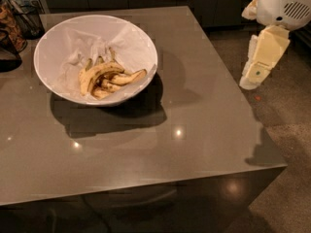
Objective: Pick banana from white bowl
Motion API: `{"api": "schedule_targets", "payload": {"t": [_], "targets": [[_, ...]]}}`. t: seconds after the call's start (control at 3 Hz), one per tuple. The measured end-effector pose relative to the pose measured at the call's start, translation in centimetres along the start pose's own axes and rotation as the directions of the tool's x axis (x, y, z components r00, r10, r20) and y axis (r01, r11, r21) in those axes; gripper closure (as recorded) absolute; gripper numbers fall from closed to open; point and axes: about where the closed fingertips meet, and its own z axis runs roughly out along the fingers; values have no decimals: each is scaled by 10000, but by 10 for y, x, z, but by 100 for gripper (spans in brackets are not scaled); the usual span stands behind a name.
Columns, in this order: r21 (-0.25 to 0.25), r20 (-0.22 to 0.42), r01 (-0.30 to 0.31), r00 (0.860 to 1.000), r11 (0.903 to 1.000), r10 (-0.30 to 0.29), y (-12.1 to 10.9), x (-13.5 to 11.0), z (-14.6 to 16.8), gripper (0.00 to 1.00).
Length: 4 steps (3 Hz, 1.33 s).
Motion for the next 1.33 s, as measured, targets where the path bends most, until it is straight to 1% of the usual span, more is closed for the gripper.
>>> {"api": "schedule_targets", "payload": {"t": [0.33,0.67,1.0,1.33], "targets": [[42,232,64,9997,10000,-65,-3,-4,1,0],[-5,609,991,9932,9951,-989,-19,-44,9,0],[-90,727,1824,9807,9832,-1813,-33,-82,15,0],[-113,621,2754,9597,9613,-2742,-42,-124,27,0]]}}
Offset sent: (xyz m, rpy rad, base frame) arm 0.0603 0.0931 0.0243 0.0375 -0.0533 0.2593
